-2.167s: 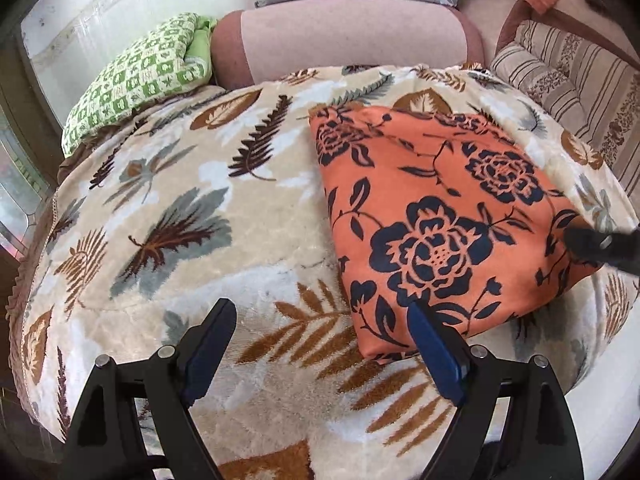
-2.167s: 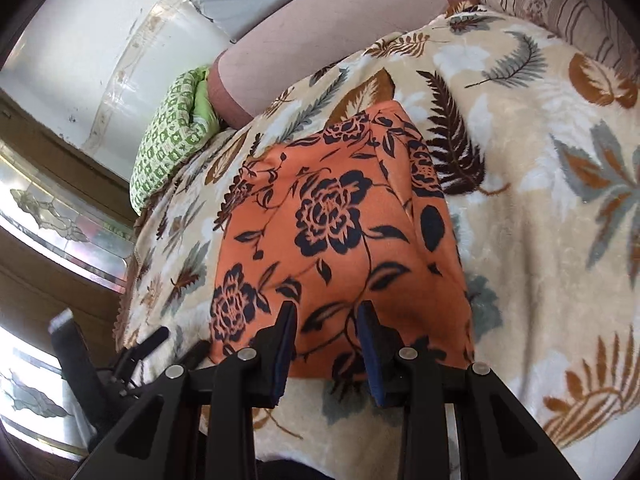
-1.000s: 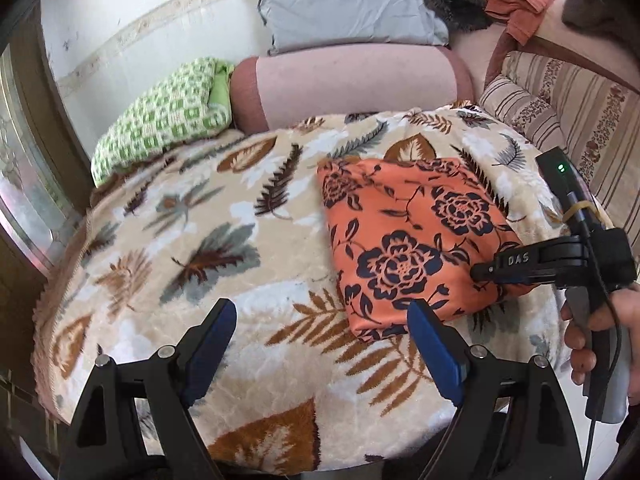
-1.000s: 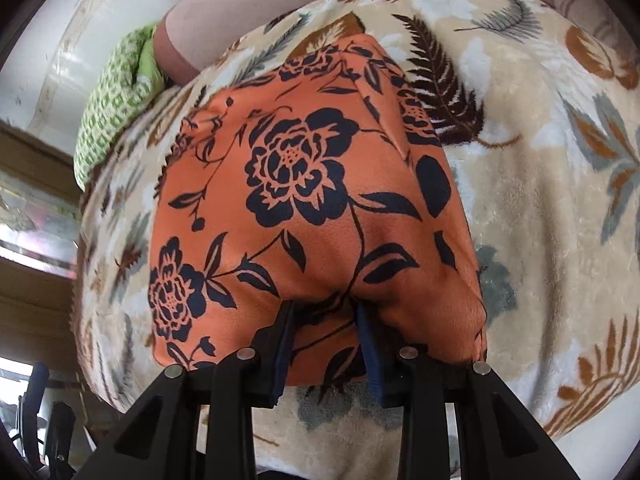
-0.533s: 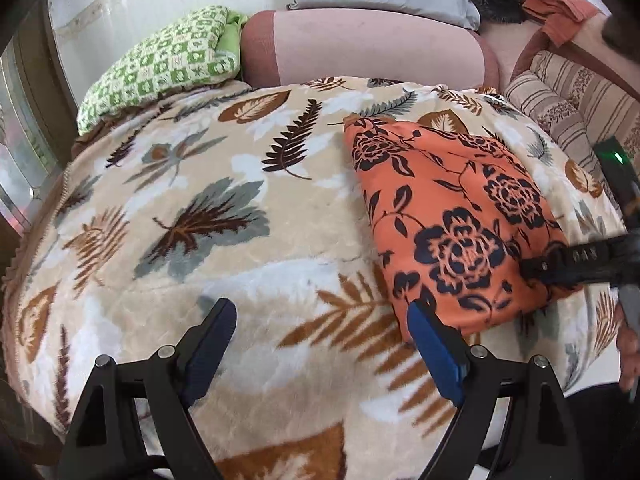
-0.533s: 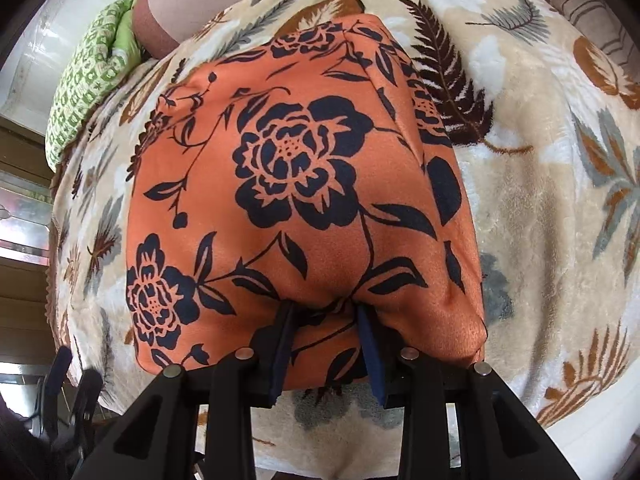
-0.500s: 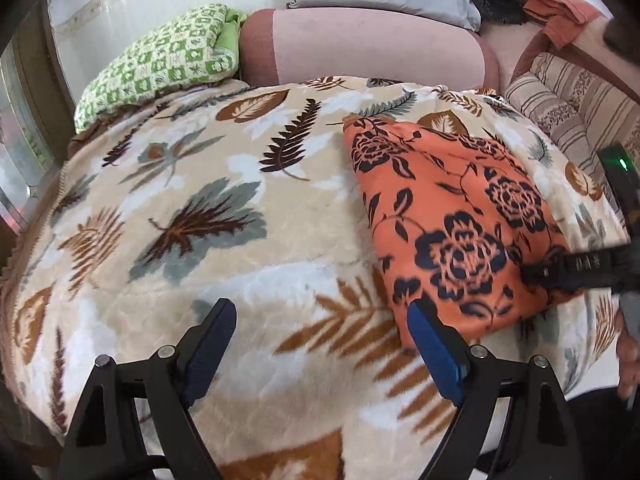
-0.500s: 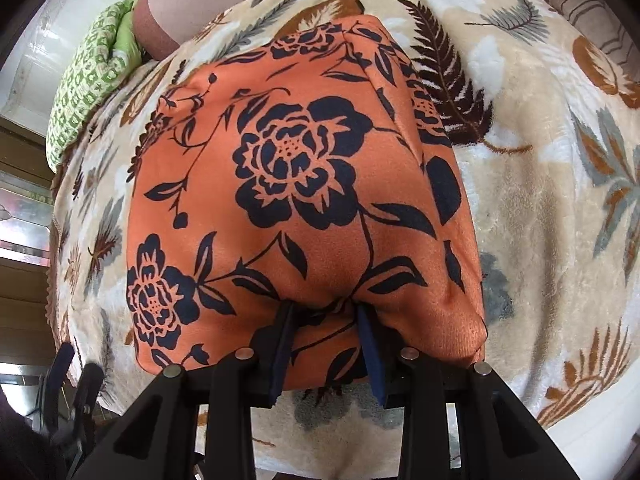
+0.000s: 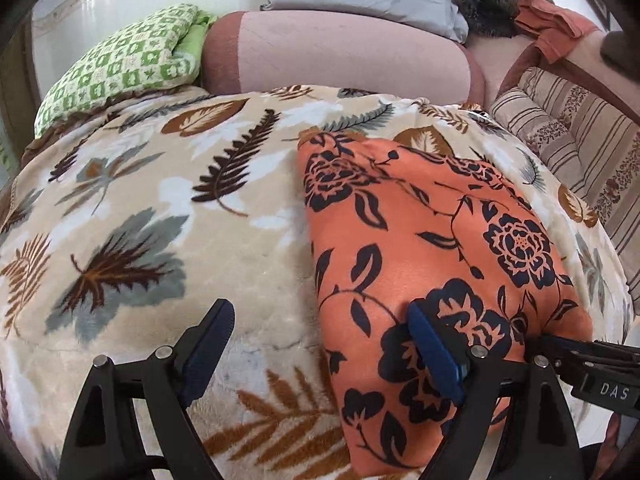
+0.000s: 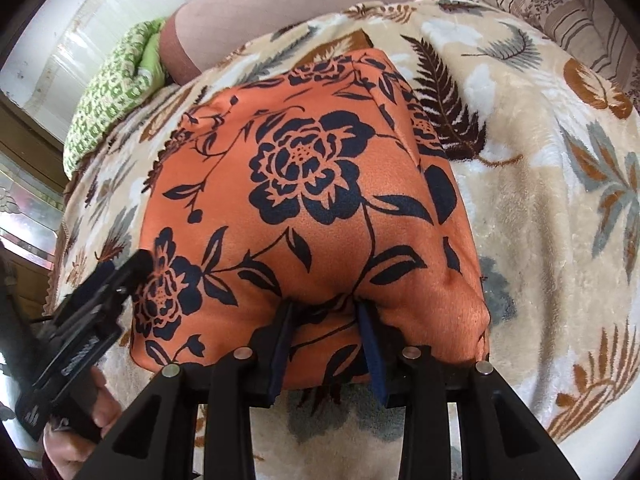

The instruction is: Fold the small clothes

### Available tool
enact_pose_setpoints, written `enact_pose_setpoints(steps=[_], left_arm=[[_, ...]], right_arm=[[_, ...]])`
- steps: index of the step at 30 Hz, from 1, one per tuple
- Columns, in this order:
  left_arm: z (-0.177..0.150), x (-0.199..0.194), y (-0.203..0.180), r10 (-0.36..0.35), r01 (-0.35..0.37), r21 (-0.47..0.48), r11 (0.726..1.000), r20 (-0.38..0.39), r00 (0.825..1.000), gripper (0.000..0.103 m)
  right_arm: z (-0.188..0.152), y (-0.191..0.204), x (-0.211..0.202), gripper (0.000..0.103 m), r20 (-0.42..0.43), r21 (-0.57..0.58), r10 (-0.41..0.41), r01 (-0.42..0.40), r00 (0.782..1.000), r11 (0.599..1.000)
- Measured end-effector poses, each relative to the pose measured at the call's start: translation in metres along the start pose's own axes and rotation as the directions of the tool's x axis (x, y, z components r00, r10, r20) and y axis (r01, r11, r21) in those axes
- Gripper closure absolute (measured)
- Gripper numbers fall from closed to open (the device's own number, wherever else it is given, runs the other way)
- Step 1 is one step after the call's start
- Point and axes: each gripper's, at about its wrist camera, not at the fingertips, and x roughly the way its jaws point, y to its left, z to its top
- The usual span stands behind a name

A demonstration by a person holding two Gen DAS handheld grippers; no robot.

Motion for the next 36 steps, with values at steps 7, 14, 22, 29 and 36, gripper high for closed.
enact_pose_setpoints(steps=[7, 14, 22, 29, 36], left_arm=[[0.007, 0.005, 0.006, -0.019, 0.019, 0.008, 1.0, 0.004, 1.0, 0.014], [0.008, 0.007, 0.003, -0.01, 0.009, 0.032, 0.999, 0.012, 1.0, 0.014], [0.007, 0.01, 0.003, -0.026, 0.026, 0.029, 0.999, 0.002, 1.0, 0.014], [0.005, 0.009, 0.005, -0.02, 0.02, 0.023, 1.0, 0.007, 1.0, 0.014], [0.003, 0.008, 0.003, -0.008, 0.008, 0.026, 1.0, 0.016, 1.0, 0.014]], right_arm=[[0.014, 0.004, -0.012, 0.053, -0.087, -0.005, 0.04, -0.041, 0.995, 0.999], [0.075, 0.007, -0.041, 0.045, 0.067, 0.05, 0.086, -0.09, 0.994, 0.995], [0.117, -0.016, 0.046, 0.045, 0.031, 0.17, 0.015, -0.02, 0.999, 0.985], [0.113, 0.0, 0.026, 0.045, 0.062, 0.095, -0.027, 0.021, 0.998, 0.995], [0.11, 0.009, 0.002, 0.045, 0.106, 0.078, 0.021, -0.03, 0.994, 0.996]])
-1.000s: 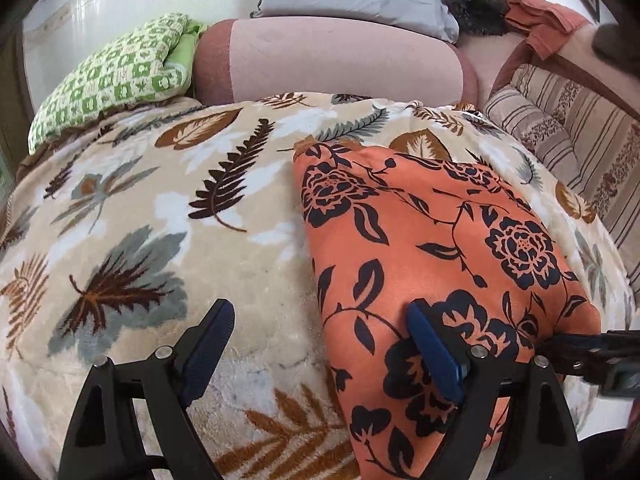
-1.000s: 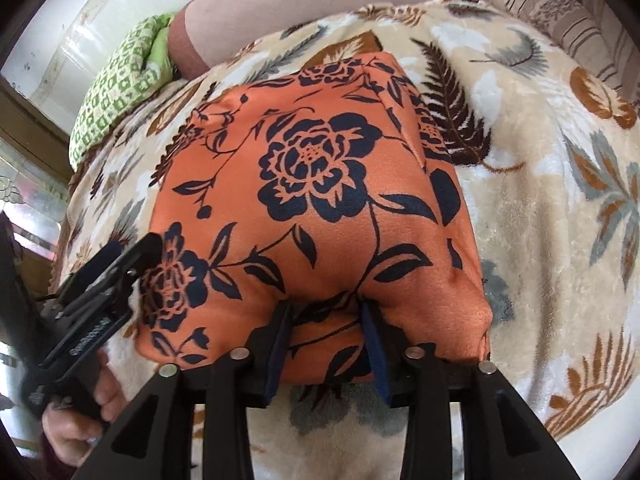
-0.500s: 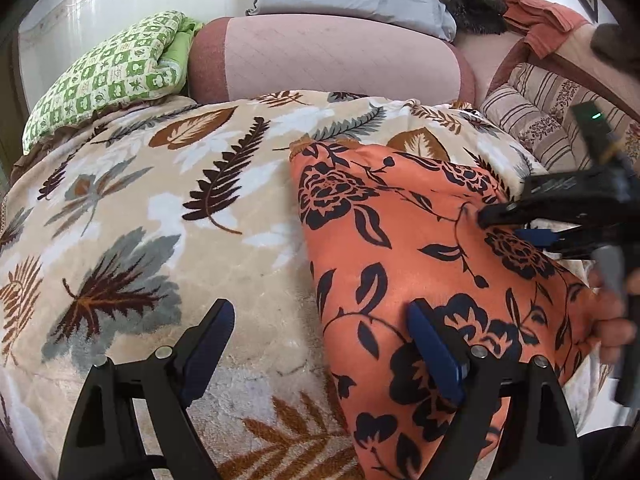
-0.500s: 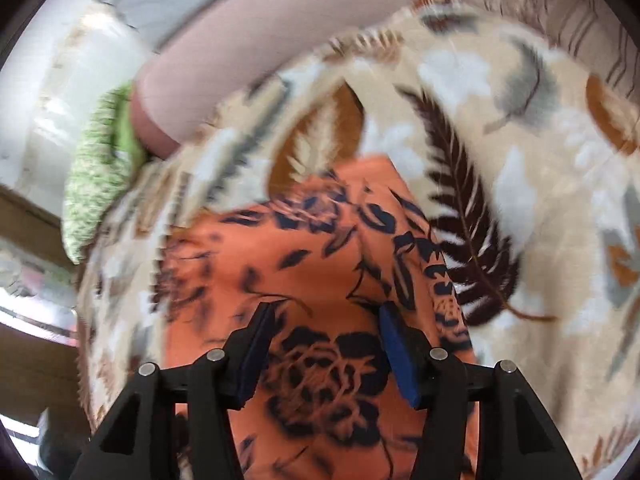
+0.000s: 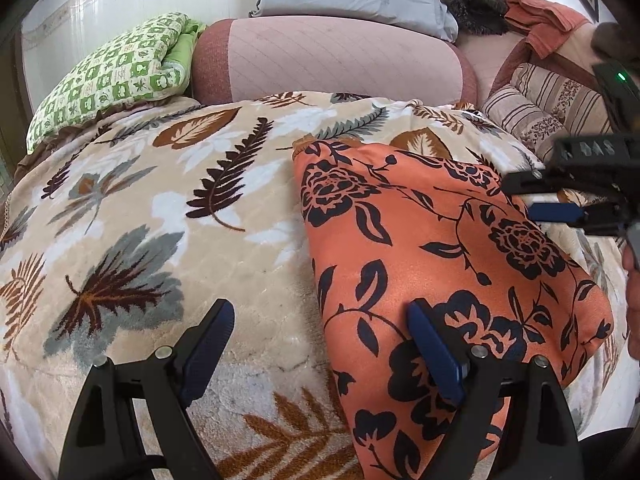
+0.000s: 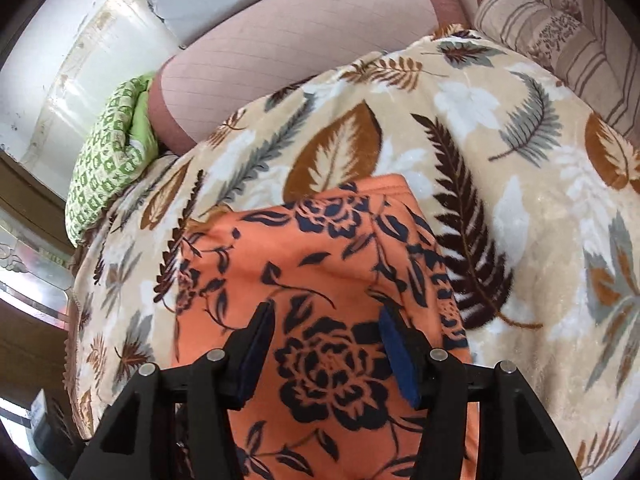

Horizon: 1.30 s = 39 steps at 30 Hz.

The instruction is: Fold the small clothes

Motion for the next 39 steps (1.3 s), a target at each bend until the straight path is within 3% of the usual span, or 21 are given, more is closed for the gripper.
enact_pose_setpoints(steps=[6, 10, 13, 18, 21, 29, 39], left_arm=[[0.001, 0.002, -0.001, -0.002, 0.002, 0.003, 1.0, -0.003, 1.0, 0.014], [0.002, 0.004, 0.0, -0.006, 0.006, 0.007, 1.0, -0.006, 1.0, 0.014], [0.003, 0.004, 0.001, -0.011, 0.011, 0.005, 1.0, -0.008, 1.0, 0.013], [0.001, 0.002, 0.0, -0.006, 0.006, 0.006, 1.0, -0.005, 1.0, 0.013], [0.0, 0.001, 0.0, -0.004, 0.004, 0.004, 1.0, -0.005, 1.0, 0.013], [0.0, 0.0, -0.001, 0.0, 0.0, 0.012, 1.0, -0.001, 1.0, 0.014], [0.002, 0.002, 0.0, -0.014, 0.014, 0.003, 1.0, -0.014, 1.0, 0.013]], right_arm=[[0.02, 0.026, 0.037, 0.045, -0.04, -0.006, 0.026, -0.026, 0.999, 1.0], [0.027, 0.037, 0.082, 0.044, -0.128, -0.05, -0.026, 0.02, 0.991, 0.999], [0.029, 0.046, 0.085, 0.042, -0.121, -0.105, -0.056, 0.043, 0.991, 0.994], [0.023, 0.04, 0.058, 0.042, -0.112, -0.077, 0.005, -0.013, 0.994, 0.997], [0.011, 0.026, 0.03, 0.041, -0.06, -0.041, 0.05, -0.052, 0.997, 0.998], [-0.017, -0.038, -0.026, 0.034, 0.027, 0.068, 0.099, -0.101, 0.995, 0.993], [-0.042, -0.079, -0.02, 0.034, 0.03, 0.158, 0.166, -0.169, 0.986, 0.973]])
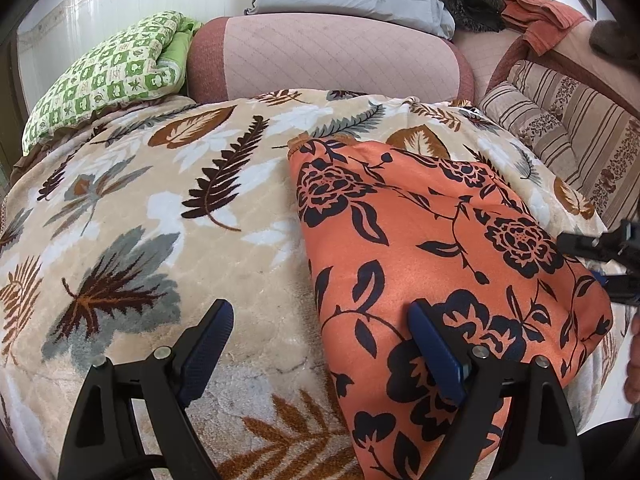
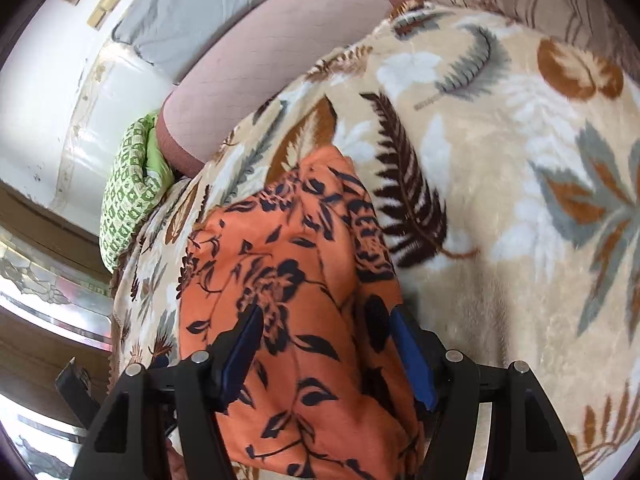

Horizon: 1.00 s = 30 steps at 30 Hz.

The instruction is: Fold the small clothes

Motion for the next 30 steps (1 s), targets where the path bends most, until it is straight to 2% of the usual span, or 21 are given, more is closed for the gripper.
enact_pose_setpoints(steps=[4, 7, 16, 20, 23, 25, 27, 30], left_arm=[[0.001, -0.001, 0.002, -0.019, 0.019, -0.009, 1.0, -0.006, 1.0, 0.014], [0.003, -0.003, 0.002, -0.04, 0.04, -0.014, 0.999, 0.0, 0.999, 0.014], [0.004, -0.001, -0.007, -0.039, 0.039, 0.017, 0.999, 0.011, 0.999, 0.014], [0.005, 0.001, -0.009, -0.036, 0.036, 0.021, 0.999, 0.012, 0.999, 0.014], [0.003, 0.003, -0.009, -0.035, 0.034, 0.026, 0.999, 0.004, 0.999, 0.013], [0.002, 0.004, -0.008, -0.036, 0.036, 0.025, 0.999, 0.0, 0.999, 0.013], [0.001, 0.005, -0.007, -0.039, 0.039, 0.021, 0.999, -0.006, 0.999, 0.013], [0.0, 0.008, -0.007, -0.039, 0.04, 0.025, 0.999, -0.015, 0.999, 0.013]], right_arm=[[-0.002, -0.01, 0.012, 0.033, -0.026, 0.038, 0.037, -0.036, 0.999, 0.999], [0.0, -0.01, 0.014, 0.032, -0.015, 0.02, 0.04, -0.04, 0.999, 0.999], [0.005, -0.015, 0.016, 0.032, -0.002, 0.022, 0.084, -0.084, 0.996, 0.996], [0.005, -0.004, -0.006, 0.032, 0.101, -0.051, 0.089, -0.084, 0.991, 0.995], [-0.001, 0.017, -0.021, 0.032, 0.158, -0.143, 0.161, -0.139, 0.974, 0.98], [-0.005, 0.029, -0.016, 0.033, 0.128, -0.18, 0.172, -0.148, 0.977, 0.973], [-0.01, 0.036, 0.001, 0.034, 0.051, -0.185, 0.166, -0.154, 0.985, 0.971], [-0.011, 0.034, 0.024, 0.034, -0.012, -0.185, 0.062, -0.064, 0.998, 0.981]])
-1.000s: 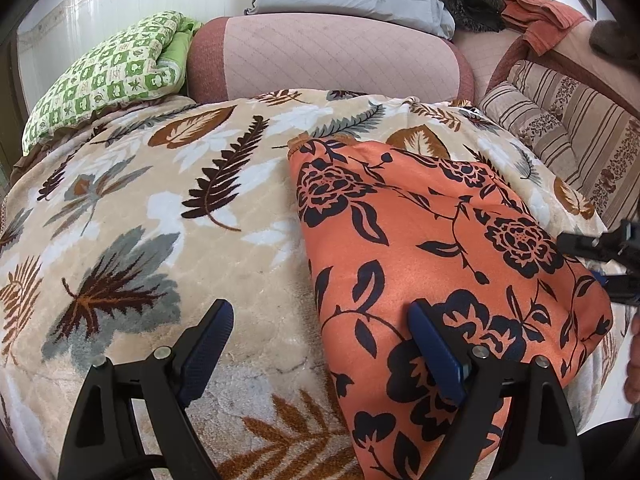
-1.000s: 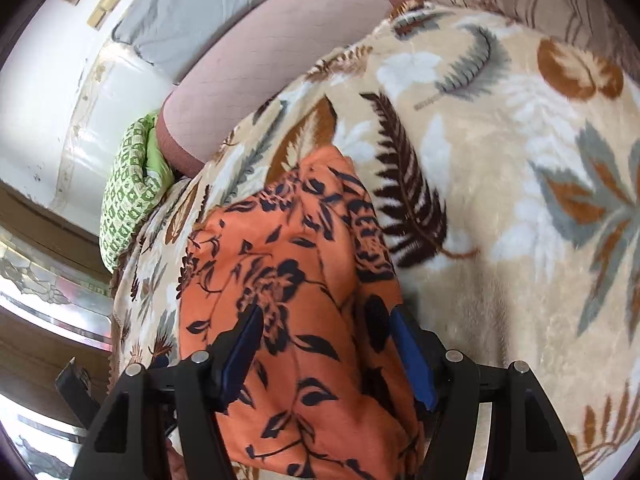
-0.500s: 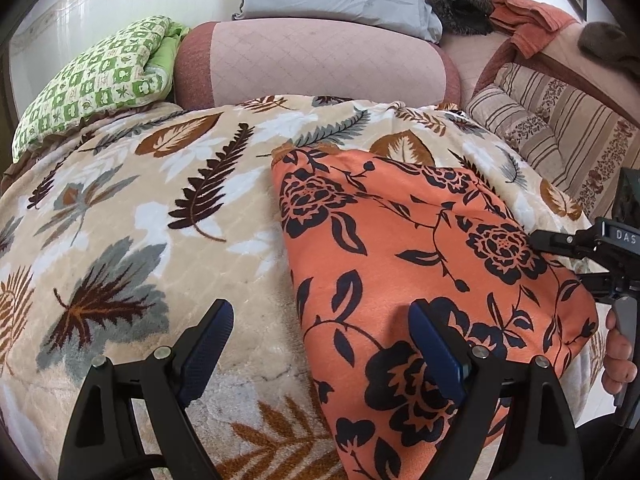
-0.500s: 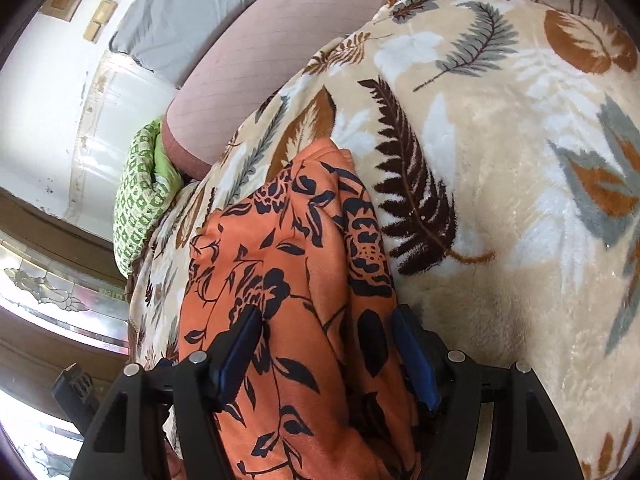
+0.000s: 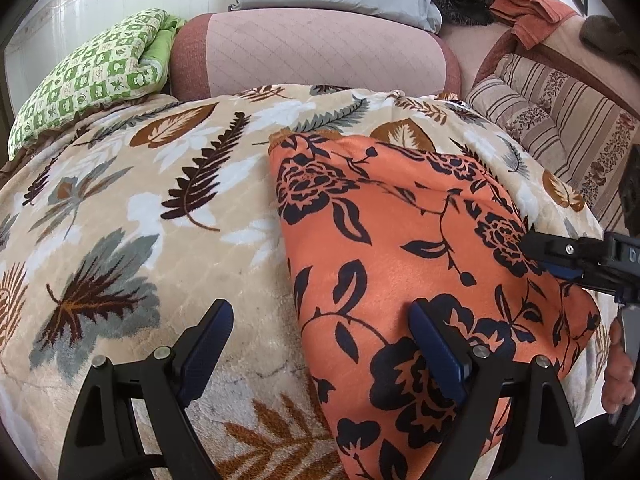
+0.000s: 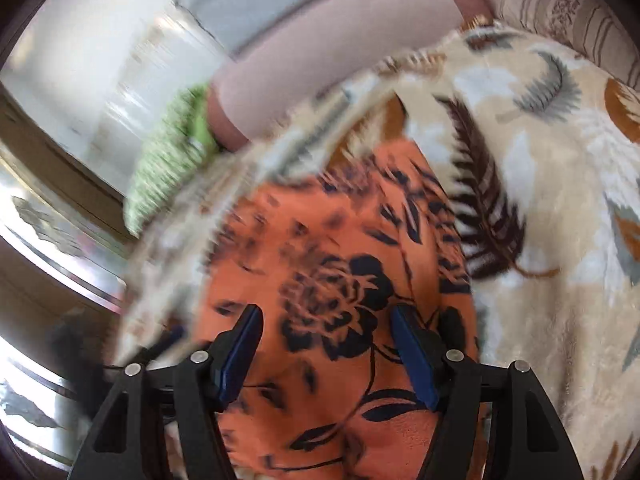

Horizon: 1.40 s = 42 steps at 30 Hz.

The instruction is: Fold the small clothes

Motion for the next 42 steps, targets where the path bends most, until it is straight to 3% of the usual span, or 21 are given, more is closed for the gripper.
enact_pose_setpoints(steps=[5, 8, 18, 26, 30, 42], left_arm=[[0.0, -0.002, 0.001, -0.001, 0.001, -0.001, 1.0, 0.003, 1.0, 0.013], [0.001, -0.003, 0.001, -0.003, 0.003, -0.001, 1.0, 0.007, 1.0, 0.013], [0.008, -0.011, -0.008, -0.054, 0.053, 0.024, 0.998, 0.059, 0.997, 0.013], [0.005, -0.002, -0.014, -0.161, 0.161, 0.021, 0.987, 0.009, 0.987, 0.013], [0.004, 0.006, -0.009, -0.204, 0.203, -0.027, 0.979, -0.019, 0.979, 0.013], [0.004, 0.015, -0.01, -0.194, 0.193, -0.024, 0.981, -0.024, 0.981, 0.012]], right_arm=[[0.004, -0.012, -0.003, 0.034, 0.007, 0.087, 0.047, -0.047, 0.999, 0.995], [0.007, -0.013, -0.013, 0.033, 0.039, 0.083, 0.068, -0.071, 0.997, 0.994], [0.018, -0.038, -0.038, 0.033, 0.138, 0.158, 0.059, -0.08, 0.989, 0.984], [0.019, -0.04, -0.033, 0.032, 0.075, 0.145, 0.08, -0.09, 0.994, 0.985], [0.017, -0.041, -0.028, 0.032, 0.038, 0.153, 0.089, -0.094, 0.995, 0.984], [0.014, -0.055, -0.026, 0.031, 0.001, 0.189, 0.09, -0.088, 0.996, 0.978]])
